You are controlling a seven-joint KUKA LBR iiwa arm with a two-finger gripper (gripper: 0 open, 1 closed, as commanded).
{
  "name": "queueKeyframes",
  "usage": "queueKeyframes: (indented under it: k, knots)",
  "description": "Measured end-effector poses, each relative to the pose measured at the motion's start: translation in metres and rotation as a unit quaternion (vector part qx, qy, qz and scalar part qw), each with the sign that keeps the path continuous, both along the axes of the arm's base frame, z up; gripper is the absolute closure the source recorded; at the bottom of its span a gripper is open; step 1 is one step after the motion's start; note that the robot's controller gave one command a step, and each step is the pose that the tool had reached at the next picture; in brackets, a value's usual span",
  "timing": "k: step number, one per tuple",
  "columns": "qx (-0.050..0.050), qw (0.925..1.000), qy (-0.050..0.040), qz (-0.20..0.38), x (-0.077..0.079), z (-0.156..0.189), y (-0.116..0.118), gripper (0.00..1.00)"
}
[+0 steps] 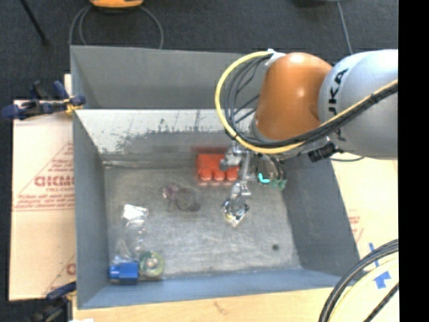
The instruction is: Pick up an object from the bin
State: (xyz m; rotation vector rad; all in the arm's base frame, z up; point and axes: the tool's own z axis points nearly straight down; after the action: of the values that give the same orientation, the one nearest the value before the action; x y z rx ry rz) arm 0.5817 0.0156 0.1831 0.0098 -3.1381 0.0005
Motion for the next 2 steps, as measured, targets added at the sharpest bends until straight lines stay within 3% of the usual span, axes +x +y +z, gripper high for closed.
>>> queueKeyframes:
  k: [1,2]
  knots:
    - [0.002,0.9999,-0.0031,-0.013,0.046,-0.068,0.055,0.0]
    - [0.0,0.9914,-0.0093,0.131,0.026,-0.108,0.048,0.0]
